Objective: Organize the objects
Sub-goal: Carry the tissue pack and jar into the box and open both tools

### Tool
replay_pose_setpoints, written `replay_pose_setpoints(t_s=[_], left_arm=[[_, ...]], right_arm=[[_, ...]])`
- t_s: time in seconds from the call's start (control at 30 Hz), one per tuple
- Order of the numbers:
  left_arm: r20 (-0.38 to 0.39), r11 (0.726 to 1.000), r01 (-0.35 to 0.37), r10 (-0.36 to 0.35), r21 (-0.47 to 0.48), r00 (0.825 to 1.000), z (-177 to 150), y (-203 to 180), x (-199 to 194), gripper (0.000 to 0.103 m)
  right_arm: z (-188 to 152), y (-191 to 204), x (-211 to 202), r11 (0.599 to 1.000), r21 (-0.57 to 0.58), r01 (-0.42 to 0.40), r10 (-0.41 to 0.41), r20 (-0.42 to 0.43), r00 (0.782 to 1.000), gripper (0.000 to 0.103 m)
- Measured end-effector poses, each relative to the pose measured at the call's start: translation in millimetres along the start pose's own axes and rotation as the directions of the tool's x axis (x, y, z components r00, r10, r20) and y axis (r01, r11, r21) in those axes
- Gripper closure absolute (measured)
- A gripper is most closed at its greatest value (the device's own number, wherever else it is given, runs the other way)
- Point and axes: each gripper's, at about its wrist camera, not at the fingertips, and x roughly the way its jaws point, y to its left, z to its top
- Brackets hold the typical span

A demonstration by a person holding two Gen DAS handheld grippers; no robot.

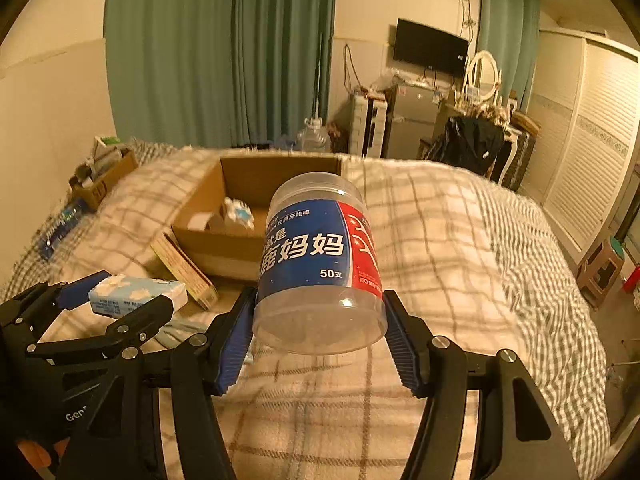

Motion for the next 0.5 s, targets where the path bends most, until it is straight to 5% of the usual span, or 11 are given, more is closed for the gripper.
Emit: replay_pose_setpoints(t_s=[0.5], left_arm=[[0.154, 0.999, 0.023, -0.028, 0.033, 0.988, 101.3, 4.9, -34.0, 0.026]], right_arm=[[102.8, 3.0, -25.1, 0.998, -0.055, -0.022, 0.031, 0.171, 0.985, 0.042]])
